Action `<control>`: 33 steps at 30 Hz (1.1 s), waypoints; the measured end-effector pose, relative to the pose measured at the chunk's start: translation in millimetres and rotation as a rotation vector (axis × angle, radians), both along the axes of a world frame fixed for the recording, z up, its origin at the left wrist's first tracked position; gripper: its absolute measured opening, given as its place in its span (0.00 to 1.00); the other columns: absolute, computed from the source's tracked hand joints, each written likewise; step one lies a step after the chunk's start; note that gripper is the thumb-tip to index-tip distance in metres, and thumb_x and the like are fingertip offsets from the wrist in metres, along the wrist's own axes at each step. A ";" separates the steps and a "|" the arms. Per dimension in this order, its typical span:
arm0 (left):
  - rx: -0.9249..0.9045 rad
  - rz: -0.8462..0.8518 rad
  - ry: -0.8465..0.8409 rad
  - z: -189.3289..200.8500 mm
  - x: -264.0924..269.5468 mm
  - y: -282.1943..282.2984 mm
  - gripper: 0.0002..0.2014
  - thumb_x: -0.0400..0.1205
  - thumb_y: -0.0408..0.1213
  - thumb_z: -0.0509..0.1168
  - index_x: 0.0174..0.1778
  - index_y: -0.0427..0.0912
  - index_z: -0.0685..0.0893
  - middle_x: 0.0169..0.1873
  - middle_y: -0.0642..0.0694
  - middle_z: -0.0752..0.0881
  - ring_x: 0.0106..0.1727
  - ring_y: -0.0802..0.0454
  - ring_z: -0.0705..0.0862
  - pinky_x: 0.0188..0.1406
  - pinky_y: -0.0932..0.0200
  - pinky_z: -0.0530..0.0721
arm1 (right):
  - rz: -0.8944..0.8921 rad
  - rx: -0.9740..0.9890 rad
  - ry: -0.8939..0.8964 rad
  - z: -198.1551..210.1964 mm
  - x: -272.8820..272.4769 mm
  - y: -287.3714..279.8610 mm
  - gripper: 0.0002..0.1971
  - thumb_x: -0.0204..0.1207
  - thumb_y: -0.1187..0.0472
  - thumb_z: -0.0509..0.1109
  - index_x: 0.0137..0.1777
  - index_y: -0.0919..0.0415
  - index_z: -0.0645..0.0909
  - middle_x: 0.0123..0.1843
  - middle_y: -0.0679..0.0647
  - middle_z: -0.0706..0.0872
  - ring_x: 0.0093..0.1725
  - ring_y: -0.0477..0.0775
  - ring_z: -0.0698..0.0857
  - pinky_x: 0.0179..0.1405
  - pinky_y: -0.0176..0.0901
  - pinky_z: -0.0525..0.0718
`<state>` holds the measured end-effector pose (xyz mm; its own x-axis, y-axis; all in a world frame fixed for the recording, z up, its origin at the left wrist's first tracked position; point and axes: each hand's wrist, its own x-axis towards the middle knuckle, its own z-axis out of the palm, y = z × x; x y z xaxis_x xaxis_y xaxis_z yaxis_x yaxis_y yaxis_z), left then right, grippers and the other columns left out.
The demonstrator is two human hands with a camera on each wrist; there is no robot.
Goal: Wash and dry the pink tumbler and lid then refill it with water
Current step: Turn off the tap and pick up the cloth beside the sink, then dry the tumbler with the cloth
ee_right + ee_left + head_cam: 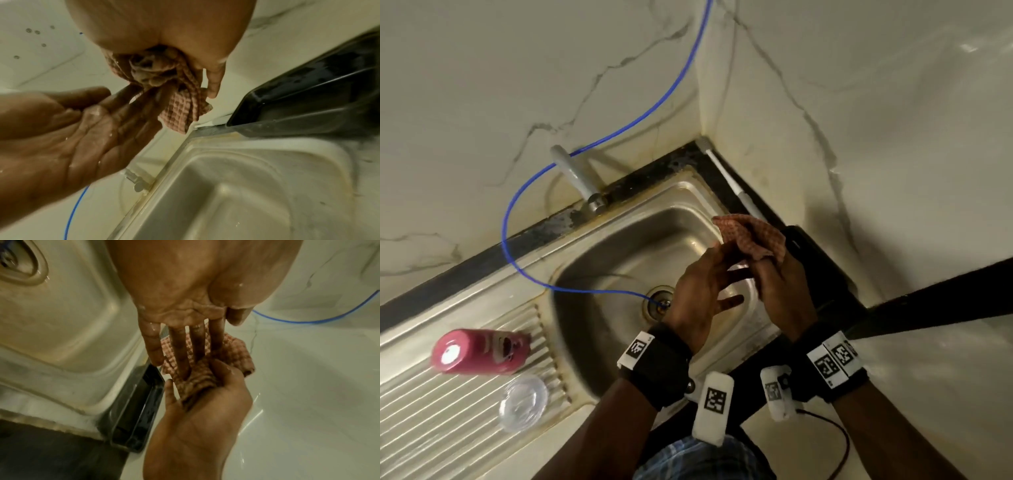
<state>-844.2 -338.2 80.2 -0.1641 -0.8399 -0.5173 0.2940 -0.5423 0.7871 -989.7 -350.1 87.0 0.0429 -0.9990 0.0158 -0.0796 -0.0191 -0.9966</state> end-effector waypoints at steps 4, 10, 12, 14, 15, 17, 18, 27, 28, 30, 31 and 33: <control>0.014 0.266 -0.081 -11.2 34.8 13.9 0.15 0.94 0.44 0.63 0.70 0.42 0.88 0.63 0.43 0.94 0.64 0.45 0.90 0.58 0.49 0.84 | 0.042 0.052 0.006 -9.0 24.9 2.8 0.17 0.88 0.67 0.64 0.49 0.48 0.91 0.45 0.41 0.95 0.50 0.43 0.93 0.52 0.49 0.87; 0.119 0.576 0.032 -14.7 66.5 38.9 0.24 0.91 0.58 0.59 0.68 0.44 0.90 0.54 0.47 0.93 0.52 0.52 0.90 0.45 0.56 0.87 | 0.468 -0.097 -0.015 -1.5 91.6 36.2 0.22 0.86 0.73 0.65 0.70 0.48 0.84 0.66 0.34 0.89 0.71 0.42 0.85 0.66 0.33 0.82; 0.088 0.640 0.194 -13.2 76.7 48.3 0.29 0.88 0.64 0.62 0.66 0.43 0.92 0.55 0.45 0.91 0.53 0.50 0.89 0.55 0.53 0.87 | 0.506 -0.089 0.026 -6.3 112.4 43.2 0.22 0.85 0.70 0.69 0.76 0.51 0.81 0.68 0.37 0.88 0.70 0.40 0.85 0.67 0.34 0.81; 0.051 0.704 0.344 -8.7 88.0 58.4 0.32 0.89 0.66 0.60 0.70 0.41 0.89 0.57 0.43 0.89 0.59 0.48 0.87 0.69 0.48 0.82 | 0.532 -0.029 0.099 -12.8 131.6 49.8 0.24 0.85 0.60 0.72 0.79 0.51 0.75 0.64 0.38 0.90 0.65 0.37 0.87 0.63 0.37 0.86; 0.042 0.716 0.385 -7.3 93.0 63.6 0.35 0.91 0.66 0.56 0.77 0.39 0.85 0.60 0.42 0.89 0.63 0.47 0.87 0.75 0.49 0.80 | 0.546 0.002 0.121 -14.7 140.5 52.2 0.25 0.85 0.58 0.72 0.80 0.49 0.73 0.64 0.36 0.89 0.63 0.33 0.87 0.61 0.33 0.85; 0.055 0.753 0.406 -4.3 105.5 74.8 0.36 0.93 0.65 0.52 0.79 0.37 0.83 0.63 0.40 0.89 0.67 0.47 0.87 0.81 0.51 0.79 | 0.588 0.038 0.178 -20.6 157.2 53.5 0.28 0.87 0.52 0.69 0.85 0.48 0.69 0.71 0.36 0.85 0.66 0.26 0.82 0.62 0.23 0.80; 0.064 0.768 0.402 -2.6 113.6 81.5 0.35 0.93 0.65 0.50 0.73 0.36 0.84 0.60 0.38 0.88 0.64 0.47 0.87 0.79 0.53 0.80 | 0.619 0.038 0.206 -21.8 165.0 54.3 0.28 0.88 0.49 0.66 0.87 0.48 0.68 0.75 0.37 0.83 0.67 0.25 0.81 0.62 0.21 0.78; 0.198 0.858 0.476 -10.7 204.3 143.5 0.26 0.88 0.69 0.60 0.61 0.47 0.78 0.46 0.42 0.84 0.48 0.46 0.84 0.58 0.47 0.88 | 0.967 0.092 0.288 -40.5 194.6 100.1 0.09 0.87 0.59 0.67 0.60 0.53 0.88 0.51 0.57 0.91 0.47 0.57 0.91 0.45 0.66 0.89; 0.226 0.846 0.490 -13.6 213.6 149.8 0.27 0.88 0.69 0.58 0.59 0.45 0.79 0.43 0.41 0.84 0.46 0.45 0.84 0.57 0.47 0.87 | 1.002 0.098 0.300 -38.2 198.6 102.9 0.11 0.87 0.58 0.67 0.63 0.50 0.89 0.53 0.51 0.92 0.50 0.53 0.91 0.47 0.61 0.91; 0.287 0.813 0.482 -17.1 232.8 162.4 0.28 0.87 0.70 0.58 0.54 0.44 0.80 0.44 0.41 0.85 0.48 0.42 0.85 0.57 0.46 0.84 | 1.066 0.134 0.283 -32.1 208.2 106.5 0.13 0.87 0.61 0.67 0.66 0.48 0.88 0.54 0.42 0.93 0.52 0.47 0.92 0.53 0.49 0.90; 0.305 0.797 0.448 -16.7 241.3 168.5 0.28 0.87 0.70 0.58 0.55 0.46 0.81 0.47 0.41 0.86 0.52 0.42 0.86 0.60 0.43 0.82 | 1.049 0.165 0.251 -29.3 213.9 106.7 0.11 0.87 0.60 0.69 0.64 0.51 0.90 0.54 0.45 0.94 0.54 0.50 0.92 0.58 0.52 0.89; 0.328 0.774 0.303 -13.2 258.2 179.7 0.30 0.88 0.69 0.54 0.64 0.47 0.86 0.54 0.44 0.89 0.59 0.43 0.85 0.64 0.37 0.77 | 0.881 0.307 0.077 -19.6 227.0 108.6 0.07 0.82 0.61 0.73 0.54 0.54 0.93 0.52 0.55 0.95 0.55 0.56 0.94 0.61 0.60 0.89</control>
